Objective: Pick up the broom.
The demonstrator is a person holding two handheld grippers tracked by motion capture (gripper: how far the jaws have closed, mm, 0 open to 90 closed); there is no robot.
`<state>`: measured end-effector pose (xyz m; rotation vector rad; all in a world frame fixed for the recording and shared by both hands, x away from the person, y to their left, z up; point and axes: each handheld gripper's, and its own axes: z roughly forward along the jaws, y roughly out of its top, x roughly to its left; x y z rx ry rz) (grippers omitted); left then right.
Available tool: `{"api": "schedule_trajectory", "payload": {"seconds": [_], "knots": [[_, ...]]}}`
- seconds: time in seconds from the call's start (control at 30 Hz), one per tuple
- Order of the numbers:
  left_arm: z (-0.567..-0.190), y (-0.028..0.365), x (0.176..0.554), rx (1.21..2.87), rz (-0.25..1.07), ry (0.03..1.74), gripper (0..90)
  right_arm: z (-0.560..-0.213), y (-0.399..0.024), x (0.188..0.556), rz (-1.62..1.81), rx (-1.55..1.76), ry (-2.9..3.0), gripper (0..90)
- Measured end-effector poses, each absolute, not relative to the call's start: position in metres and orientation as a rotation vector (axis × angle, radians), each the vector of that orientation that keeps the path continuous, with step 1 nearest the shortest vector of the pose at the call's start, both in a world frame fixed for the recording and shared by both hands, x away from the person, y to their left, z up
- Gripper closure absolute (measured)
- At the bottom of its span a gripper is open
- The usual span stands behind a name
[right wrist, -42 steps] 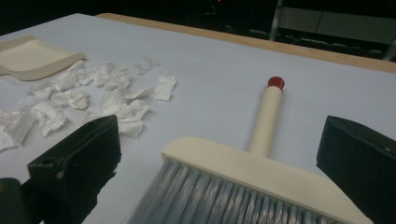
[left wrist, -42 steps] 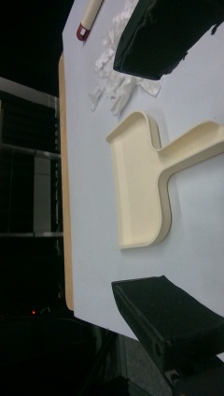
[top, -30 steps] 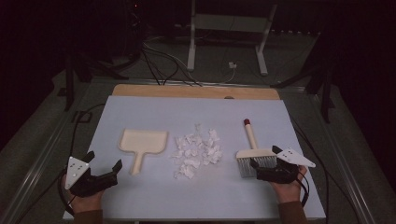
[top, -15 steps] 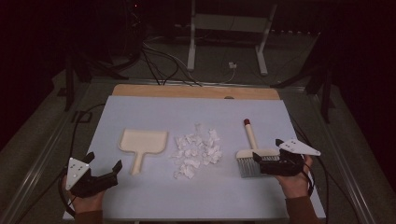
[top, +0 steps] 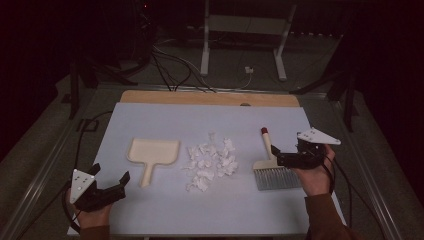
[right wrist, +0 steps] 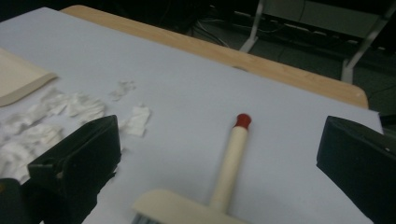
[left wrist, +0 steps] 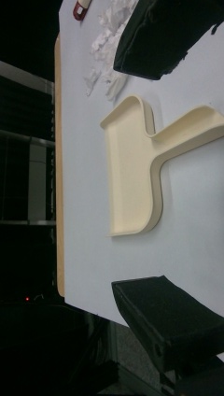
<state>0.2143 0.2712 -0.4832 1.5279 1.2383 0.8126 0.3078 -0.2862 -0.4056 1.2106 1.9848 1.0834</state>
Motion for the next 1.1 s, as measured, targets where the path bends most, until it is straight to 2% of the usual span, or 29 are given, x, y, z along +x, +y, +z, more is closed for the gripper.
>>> {"api": "schedule_trajectory", "payload": {"seconds": [0.53,1.1], "knots": [[-0.485,0.271,0.214,1.525,0.812,1.257,0.3,-0.401,-0.284,0.356,1.004,1.273,1.959,0.0],[-0.485,0.271,0.213,1.522,0.814,1.257,0.3,-0.423,-0.284,0.403,0.903,1.4,1.988,0.0]]}}
